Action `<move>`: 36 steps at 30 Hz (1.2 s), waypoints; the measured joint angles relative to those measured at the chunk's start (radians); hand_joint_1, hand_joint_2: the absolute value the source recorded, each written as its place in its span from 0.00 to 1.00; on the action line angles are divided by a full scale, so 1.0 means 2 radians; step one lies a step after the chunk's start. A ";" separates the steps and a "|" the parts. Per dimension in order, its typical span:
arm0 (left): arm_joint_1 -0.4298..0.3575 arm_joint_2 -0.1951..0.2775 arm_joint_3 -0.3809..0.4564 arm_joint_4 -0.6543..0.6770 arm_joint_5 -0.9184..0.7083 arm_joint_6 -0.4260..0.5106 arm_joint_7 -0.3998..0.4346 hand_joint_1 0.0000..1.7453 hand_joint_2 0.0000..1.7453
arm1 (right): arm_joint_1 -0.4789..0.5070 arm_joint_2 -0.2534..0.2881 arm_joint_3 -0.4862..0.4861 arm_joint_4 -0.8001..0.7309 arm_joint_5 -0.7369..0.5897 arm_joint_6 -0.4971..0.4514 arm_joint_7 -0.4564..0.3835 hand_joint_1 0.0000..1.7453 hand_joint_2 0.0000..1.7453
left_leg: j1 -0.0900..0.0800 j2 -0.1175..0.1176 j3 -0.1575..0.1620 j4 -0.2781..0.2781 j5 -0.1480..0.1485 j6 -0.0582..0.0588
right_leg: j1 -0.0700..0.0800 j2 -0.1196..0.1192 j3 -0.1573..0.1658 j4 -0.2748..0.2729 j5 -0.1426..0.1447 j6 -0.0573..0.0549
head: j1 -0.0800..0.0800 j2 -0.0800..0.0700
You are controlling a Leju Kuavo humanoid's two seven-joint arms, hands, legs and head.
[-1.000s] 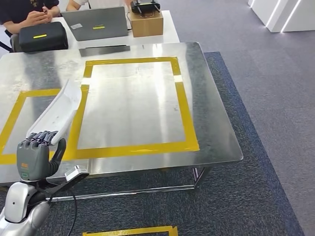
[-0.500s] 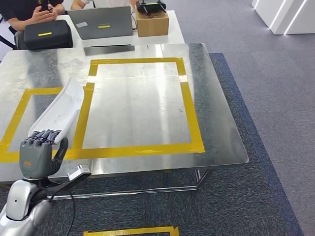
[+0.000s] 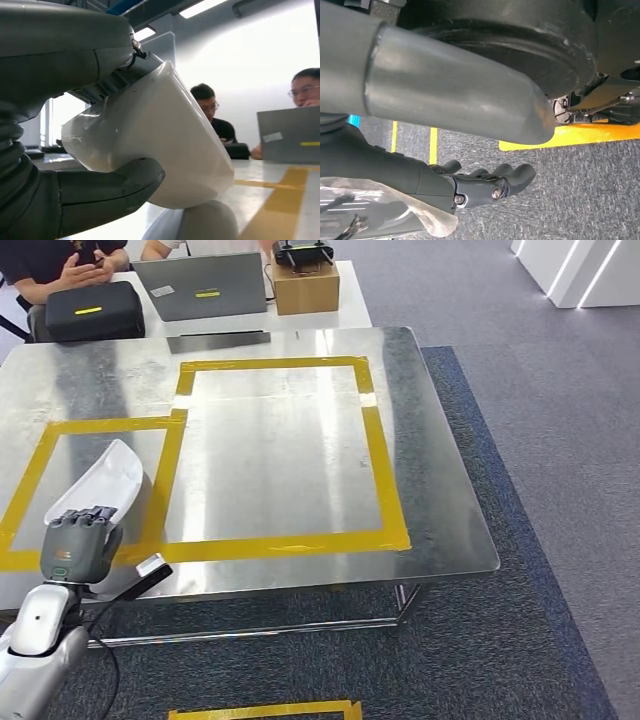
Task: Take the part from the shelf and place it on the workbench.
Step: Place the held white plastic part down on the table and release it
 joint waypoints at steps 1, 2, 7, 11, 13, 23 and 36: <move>-0.002 0.001 0.003 0.012 -0.006 0.004 0.003 1.00 1.00 | 0.000 0.000 0.000 0.000 0.000 0.001 0.001 0.00 0.00 | 0.000 0.000 0.000 0.000 0.000 0.000 | 0.000 0.000 0.000 0.000 0.000 0.000 | 0.000 0.000; -0.005 0.002 0.005 0.022 -0.011 0.007 0.006 1.00 1.00 | -0.001 0.000 0.000 0.000 0.000 0.001 0.003 0.00 0.00 | 0.000 0.000 0.000 0.000 0.000 0.000 | 0.000 0.000 0.000 0.000 0.000 -0.001 | 0.000 0.000; -0.011 0.004 0.016 0.057 -0.035 0.010 0.020 1.00 1.00 | -0.003 0.000 0.000 0.000 0.000 0.004 0.006 0.00 0.00 | 0.000 0.000 0.000 0.000 0.000 0.000 | 0.000 0.000 -0.004 0.000 -0.001 -0.001 | 0.000 0.000; -0.010 0.006 0.018 0.067 -0.040 0.011 0.022 0.25 1.00 | -0.003 0.000 0.000 0.000 0.000 0.005 0.006 0.00 0.00 | 0.000 0.000 0.000 0.000 0.000 0.000 | 0.000 0.000 -0.005 0.000 -0.001 -0.001 | 0.000 0.000; -0.008 0.007 0.020 0.069 -0.039 0.011 0.022 0.00 1.00 | -0.002 0.000 0.000 0.000 0.000 0.005 0.006 0.00 0.00 | 0.000 0.000 0.000 0.000 0.000 0.000 | 0.000 0.000 -0.004 0.000 -0.001 -0.001 | 0.000 0.000; 0.003 0.006 0.028 0.067 -0.002 0.019 -0.008 0.00 0.00 | -0.003 0.000 0.000 0.000 0.000 0.004 0.006 0.00 0.00 | 0.000 0.000 0.000 0.000 0.000 0.000 | 0.000 0.000 0.000 0.000 -0.001 -0.001 | 0.000 0.000; 0.039 -0.009 0.065 -0.016 0.004 0.031 -0.061 0.00 0.00 | -0.002 0.000 0.000 0.000 0.002 0.000 -0.004 0.00 0.00 | -0.001 0.000 0.000 0.001 -0.001 0.000 | -0.001 0.000 -0.005 0.000 -0.001 -0.001 | 0.000 0.000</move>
